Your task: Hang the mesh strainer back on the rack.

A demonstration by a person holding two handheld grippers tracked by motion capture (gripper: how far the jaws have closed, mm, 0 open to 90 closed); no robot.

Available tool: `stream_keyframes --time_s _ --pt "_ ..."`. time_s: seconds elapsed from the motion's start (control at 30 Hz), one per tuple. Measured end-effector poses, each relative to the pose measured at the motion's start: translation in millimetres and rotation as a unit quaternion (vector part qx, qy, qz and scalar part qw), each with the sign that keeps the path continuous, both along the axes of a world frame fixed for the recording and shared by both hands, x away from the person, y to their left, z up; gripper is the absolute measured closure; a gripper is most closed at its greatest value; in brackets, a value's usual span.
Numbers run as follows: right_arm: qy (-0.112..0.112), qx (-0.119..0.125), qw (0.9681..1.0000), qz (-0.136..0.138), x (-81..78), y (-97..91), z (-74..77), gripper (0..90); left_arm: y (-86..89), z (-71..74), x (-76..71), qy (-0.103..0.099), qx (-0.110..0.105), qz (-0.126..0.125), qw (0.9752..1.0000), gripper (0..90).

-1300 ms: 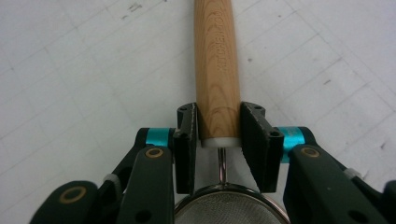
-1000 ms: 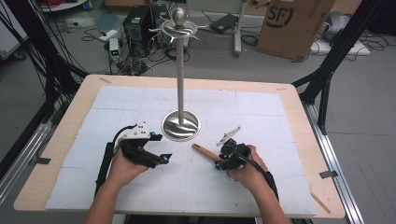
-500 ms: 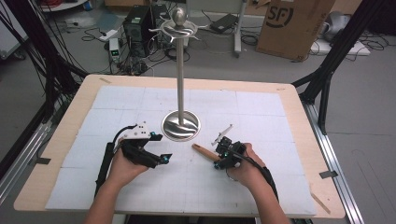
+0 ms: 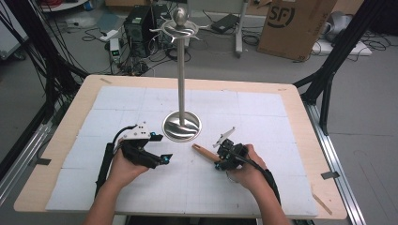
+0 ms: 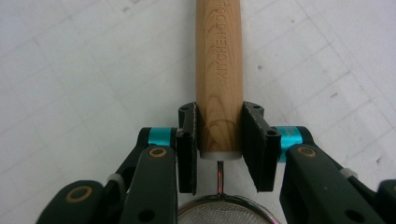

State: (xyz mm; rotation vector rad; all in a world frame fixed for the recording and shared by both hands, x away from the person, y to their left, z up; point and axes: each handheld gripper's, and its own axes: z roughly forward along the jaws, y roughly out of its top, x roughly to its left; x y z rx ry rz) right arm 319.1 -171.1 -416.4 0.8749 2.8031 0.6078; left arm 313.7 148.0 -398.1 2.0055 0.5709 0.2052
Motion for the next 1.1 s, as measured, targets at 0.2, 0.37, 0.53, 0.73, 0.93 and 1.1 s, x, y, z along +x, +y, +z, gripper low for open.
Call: stream_keyframes --time_s 0.2,0.37,0.53,0.73,0.93,1.1 --pt "-0.016 0.025 0.9995 -0.006 -2.4 -2.7 6.5 68.8 1.4 1.1 -0.3 0.000 -0.002 0.003 1.0000 17.5" --pt "-0.036 0.059 0.9976 -0.011 -5.2 -10.0 16.4 68.8 1.8 1.2 -0.2 -0.001 -0.003 0.001 1.0000 17.5" --pt "-0.056 0.093 0.9940 -0.018 -7.3 -17.6 26.2 68.9 1.9 2.2 -0.9 -0.002 -0.004 0.003 1.0000 17.5" --pt "-0.070 0.129 0.9890 -0.018 -8.4 -24.9 36.0 68.8 2.1 2.3 -0.8 -0.002 -0.007 0.003 1.0000 17.4" --pt "-0.089 0.154 0.9839 -0.013 -9.7 -29.2 51.7 68.8 2.6 2.7 -1.0 -0.002 -0.008 0.003 1.0000 17.4" --pt "-0.110 0.171 0.9791 -0.006 -10.9 -29.9 67.9 68.8 3.7 3.5 -1.1 -0.004 -0.007 0.004 1.0000 17.4"
